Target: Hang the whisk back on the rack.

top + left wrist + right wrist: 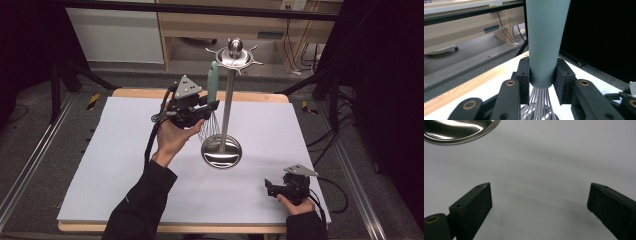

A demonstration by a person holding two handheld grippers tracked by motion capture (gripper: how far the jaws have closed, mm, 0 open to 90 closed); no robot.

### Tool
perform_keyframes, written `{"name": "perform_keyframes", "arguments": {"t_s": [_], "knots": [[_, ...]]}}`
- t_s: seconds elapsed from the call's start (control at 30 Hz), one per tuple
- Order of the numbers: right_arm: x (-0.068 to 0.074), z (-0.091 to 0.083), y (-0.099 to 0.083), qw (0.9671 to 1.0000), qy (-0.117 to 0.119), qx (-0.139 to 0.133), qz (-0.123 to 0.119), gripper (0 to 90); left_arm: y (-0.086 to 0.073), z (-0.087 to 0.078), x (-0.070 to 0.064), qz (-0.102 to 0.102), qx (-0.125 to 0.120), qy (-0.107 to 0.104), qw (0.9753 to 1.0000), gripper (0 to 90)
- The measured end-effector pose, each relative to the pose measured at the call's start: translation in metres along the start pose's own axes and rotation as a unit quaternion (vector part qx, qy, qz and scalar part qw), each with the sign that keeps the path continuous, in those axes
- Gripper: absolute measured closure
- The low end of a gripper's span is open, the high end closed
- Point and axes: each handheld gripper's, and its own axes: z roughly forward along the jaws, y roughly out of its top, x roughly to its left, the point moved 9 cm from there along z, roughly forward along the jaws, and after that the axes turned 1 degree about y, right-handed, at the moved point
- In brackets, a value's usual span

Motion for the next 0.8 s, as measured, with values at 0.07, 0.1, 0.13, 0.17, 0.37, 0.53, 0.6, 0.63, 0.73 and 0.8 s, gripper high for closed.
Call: {"name": "perform_keyframes", "arguments": {"t_s": [0.07, 0.1, 0.13, 0.17, 0.37, 0.53, 0.6, 0.63, 0.73, 0.8], "knots": [[0.0, 0.0, 0.0, 1.0, -0.001, 0.0, 0.0, 6.5, 0.0, 0.001, 0.001, -0.003, -0.002, 0.0, 1.0, 67.8], [0.001, 0.0, 0.0, 1.0, 0.001, 0.0, 0.002, 6.5, 0.0, 0.002, 0.001, -0.004, -0.004, 0.0, 1.0, 67.7], [0.001, 0.0, 0.0, 1.0, 0.002, 0.0, 0.002, 6.5, 0.0, 0.002, 0.001, -0.003, -0.004, 0.001, 1.0, 67.7], [0.001, 0.0, 0.0, 1.0, 0.002, 0.001, 0.003, 6.5, 0.0, 0.003, 0.001, -0.005, -0.005, 0.002, 1.0, 67.6], [0.001, 0.0, 0.0, 1.0, 0.002, 0.0, 0.003, 6.4, -0.001, 0.005, 0.003, -0.006, -0.001, 0.004, 1.0, 65.7], [0.001, 0.0, 0.0, 1.0, -0.001, 0.001, 0.0, 6.4, -0.004, 0.005, 0.004, -0.006, -0.002, 0.004, 1.0, 60.7], [0.0, 0.0, 0.0, 1.0, -0.001, 0.002, 0.0, 6.4, -0.006, 0.004, 0.004, -0.004, -0.003, 0.001, 1.0, 57.5], [0.0, 0.0, 0.0, 1.0, -0.001, 0.002, 0.0, 6.4, -0.007, 0.004, 0.004, 0.0, -0.004, 0.002, 1.0, 55.8], [0.0, 0.0, 0.0, 1.0, -0.002, 0.001, -0.001, 6.4, -0.012, 0.002, 0.006, 0.009, -0.003, 0.007, 0.9999, 51.8], [0.0, 0.0, 0.0, 1.0, 0.001, 0.0, 0.002, 6.4, -0.016, 0.0, 0.007, 0.005, -0.003, 0.005, 1.0, 49.6]]}}
